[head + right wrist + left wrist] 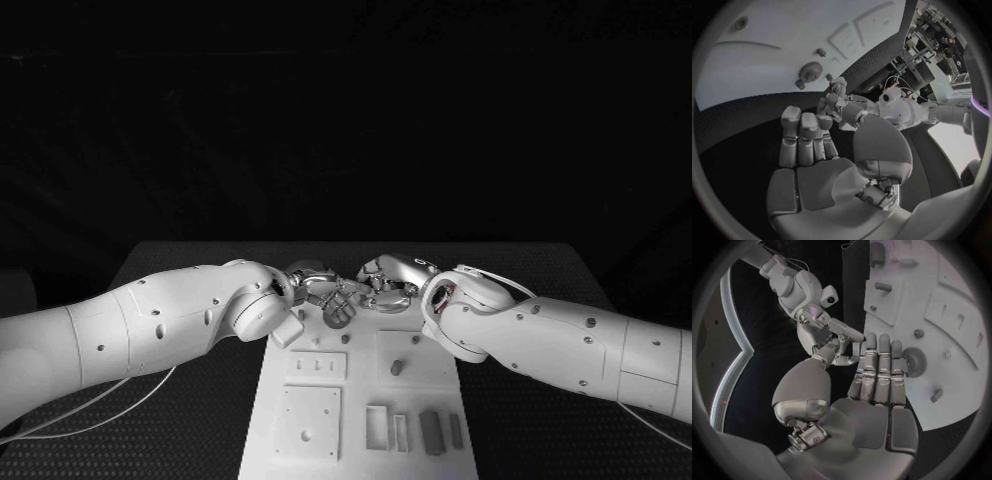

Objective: Assemble the parts on the task board

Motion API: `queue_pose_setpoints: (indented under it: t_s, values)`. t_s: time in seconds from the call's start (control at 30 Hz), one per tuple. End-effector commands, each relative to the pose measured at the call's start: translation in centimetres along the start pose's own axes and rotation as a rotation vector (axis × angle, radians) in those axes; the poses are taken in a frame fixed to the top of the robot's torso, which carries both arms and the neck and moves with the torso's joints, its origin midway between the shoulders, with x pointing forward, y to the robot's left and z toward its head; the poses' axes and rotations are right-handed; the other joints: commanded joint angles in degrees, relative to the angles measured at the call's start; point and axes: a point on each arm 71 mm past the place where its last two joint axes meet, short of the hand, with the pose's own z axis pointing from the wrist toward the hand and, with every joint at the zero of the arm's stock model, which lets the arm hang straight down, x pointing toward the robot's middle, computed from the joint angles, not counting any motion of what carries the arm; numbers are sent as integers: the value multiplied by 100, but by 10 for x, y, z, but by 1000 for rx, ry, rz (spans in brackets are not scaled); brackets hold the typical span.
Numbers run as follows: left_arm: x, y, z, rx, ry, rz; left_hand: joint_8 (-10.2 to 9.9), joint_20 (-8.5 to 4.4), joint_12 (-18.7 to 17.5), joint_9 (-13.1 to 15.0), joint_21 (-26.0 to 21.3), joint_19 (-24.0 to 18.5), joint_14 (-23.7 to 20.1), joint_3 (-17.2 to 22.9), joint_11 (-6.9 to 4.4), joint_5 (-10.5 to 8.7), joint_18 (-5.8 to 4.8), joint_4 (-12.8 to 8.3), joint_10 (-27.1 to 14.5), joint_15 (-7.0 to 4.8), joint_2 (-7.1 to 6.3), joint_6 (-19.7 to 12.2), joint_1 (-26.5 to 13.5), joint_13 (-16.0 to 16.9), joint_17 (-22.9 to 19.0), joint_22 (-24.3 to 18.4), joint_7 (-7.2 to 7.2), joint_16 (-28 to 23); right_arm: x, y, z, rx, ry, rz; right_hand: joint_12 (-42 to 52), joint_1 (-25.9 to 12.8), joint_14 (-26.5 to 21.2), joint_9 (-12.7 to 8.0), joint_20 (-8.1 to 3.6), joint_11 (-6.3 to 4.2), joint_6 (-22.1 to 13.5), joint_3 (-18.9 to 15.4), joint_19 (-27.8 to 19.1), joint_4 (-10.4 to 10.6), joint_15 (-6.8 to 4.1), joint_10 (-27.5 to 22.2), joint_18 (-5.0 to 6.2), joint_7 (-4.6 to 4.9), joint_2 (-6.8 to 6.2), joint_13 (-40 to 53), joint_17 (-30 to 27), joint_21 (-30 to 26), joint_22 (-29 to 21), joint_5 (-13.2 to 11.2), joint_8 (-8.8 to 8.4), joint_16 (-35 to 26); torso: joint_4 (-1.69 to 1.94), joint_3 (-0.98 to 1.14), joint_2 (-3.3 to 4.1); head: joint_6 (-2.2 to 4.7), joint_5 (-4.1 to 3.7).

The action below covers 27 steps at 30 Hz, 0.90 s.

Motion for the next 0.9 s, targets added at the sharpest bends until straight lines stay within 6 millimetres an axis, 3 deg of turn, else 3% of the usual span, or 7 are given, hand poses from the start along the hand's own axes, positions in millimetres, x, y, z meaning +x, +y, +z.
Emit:
queue_pose_setpoints:
  t_s: [0.03,0.23,0.4,0.7,0.73,0.77,0.9]
  values:
    - [2,-1,0,0,9,-1,-23,-7,-22,0,-26,-45,-36,-4,-20,-17,28,-46,-3,0,51,30,-9,9,-2,111,-6,-31,1,4,0,-23,3,-8,14,-37,-14,0,-31,-221,1211,39,-9,-10,-45,-257,275,-145,-7,-2,3,30,31,-6,23,2,-1,-3,-2,15,-16]
    - [1,-1,0,-1,8,-1,-29,-8,-28,2,-24,-46,-33,-3,-20,-14,26,-91,2,0,88,40,26,18,-2,111,-8,-34,2,6,2,-28,13,-8,13,-39,-13,1,-32,-221,1211,42,-7,-10,-45,-255,275,-145,-7,-3,3,30,31,-6,23,1,-4,-5,-1,8,-12]
    - [1,-1,0,2,7,-1,-40,-7,-37,10,-20,-48,-28,11,-28,-6,17,-194,17,0,232,68,101,39,-1,110,-21,-42,3,6,2,-26,21,-9,13,-41,-12,1,-32,-221,1210,44,-6,-10,-45,-254,275,-145,-7,-3,3,30,30,-7,23,1,2,-6,-2,2,-17]
    - [0,-1,0,5,5,-3,2,-16,19,66,-1,-49,-6,194,-97,412,-27,-610,201,-17,835,280,414,139,8,113,-118,-48,4,6,3,-26,26,-9,11,-47,-11,3,-32,-220,1209,46,-5,-9,-45,-253,275,-144,-9,-3,3,30,29,-7,22,0,-7,-6,-4,-6,-4]
    - [0,-1,0,6,6,-3,3,-19,23,70,1,-44,-2,227,-102,382,-30,-625,215,-19,856,295,431,147,9,112,-125,-48,4,7,3,-27,27,-9,11,-48,-11,3,-32,-220,1209,46,-4,-9,-45,-253,275,-144,-9,-3,2,30,29,-6,22,0,-7,-5,-3,-5,-7]
    - [0,-1,0,7,6,-3,3,-22,32,79,1,-23,15,565,-116,25,-44,-543,257,-27,809,356,540,175,7,100,-150,-49,4,7,3,-27,28,-9,11,-48,-11,3,-32,-220,1209,47,-4,-9,-45,-252,275,-144,-9,-3,2,30,29,-6,22,-1,-6,-6,-3,-6,-11]
    - [0,-1,0,8,4,-9,-6,-37,40,109,13,-42,27,857,-132,92,-78,-463,312,-33,784,433,508,231,13,117,-173,-49,5,7,3,-29,31,-9,10,-51,-10,4,-32,-220,1209,49,-3,-9,-45,-251,275,-144,-10,-3,2,30,29,-6,22,-1,-2,-5,-2,-8,-17]
